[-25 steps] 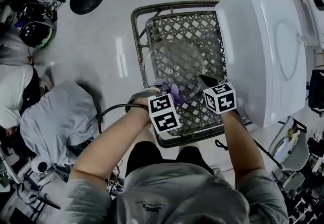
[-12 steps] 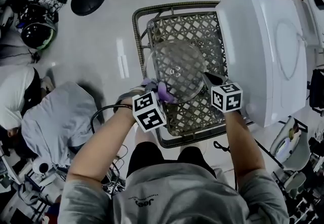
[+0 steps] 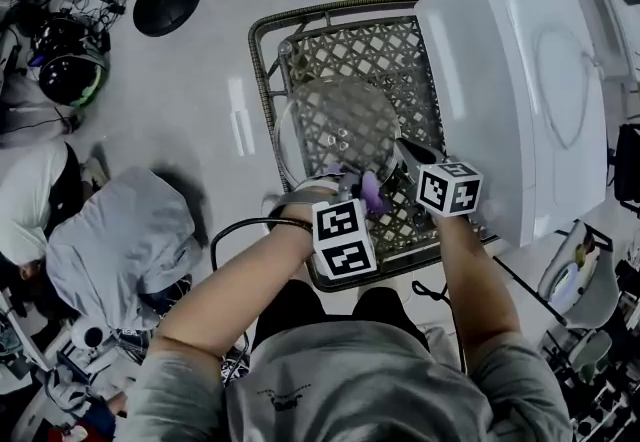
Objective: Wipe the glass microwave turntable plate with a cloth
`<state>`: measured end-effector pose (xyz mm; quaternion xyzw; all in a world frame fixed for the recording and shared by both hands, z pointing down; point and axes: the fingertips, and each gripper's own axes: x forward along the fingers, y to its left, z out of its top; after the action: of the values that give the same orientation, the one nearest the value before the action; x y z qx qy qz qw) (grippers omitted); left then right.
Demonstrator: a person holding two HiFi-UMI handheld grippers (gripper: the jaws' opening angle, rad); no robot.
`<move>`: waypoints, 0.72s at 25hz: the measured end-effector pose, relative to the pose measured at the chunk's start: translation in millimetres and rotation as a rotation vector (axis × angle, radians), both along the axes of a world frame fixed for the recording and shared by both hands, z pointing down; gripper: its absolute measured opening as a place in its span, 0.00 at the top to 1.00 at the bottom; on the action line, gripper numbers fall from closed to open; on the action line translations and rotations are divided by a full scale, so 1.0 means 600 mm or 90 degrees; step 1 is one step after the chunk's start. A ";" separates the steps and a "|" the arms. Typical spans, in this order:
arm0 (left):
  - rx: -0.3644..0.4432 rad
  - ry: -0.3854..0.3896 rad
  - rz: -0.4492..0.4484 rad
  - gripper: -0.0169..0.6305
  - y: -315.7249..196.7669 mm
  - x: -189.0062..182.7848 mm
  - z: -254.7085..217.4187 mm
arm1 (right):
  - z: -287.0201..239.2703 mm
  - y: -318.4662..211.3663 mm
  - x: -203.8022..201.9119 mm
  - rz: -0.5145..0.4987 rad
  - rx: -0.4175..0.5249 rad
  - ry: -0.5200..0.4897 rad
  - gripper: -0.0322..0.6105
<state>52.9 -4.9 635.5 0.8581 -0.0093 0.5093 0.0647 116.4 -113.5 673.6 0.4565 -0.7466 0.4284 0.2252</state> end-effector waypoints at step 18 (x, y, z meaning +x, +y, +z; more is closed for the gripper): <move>0.024 -0.066 0.037 0.82 0.040 -0.013 0.052 | -0.001 0.003 -0.004 -0.042 0.039 0.031 0.94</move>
<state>44.8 19.1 666.9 0.8316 0.0030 0.5544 0.0333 113.7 -111.7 673.2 0.4486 -0.7684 0.3860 0.2435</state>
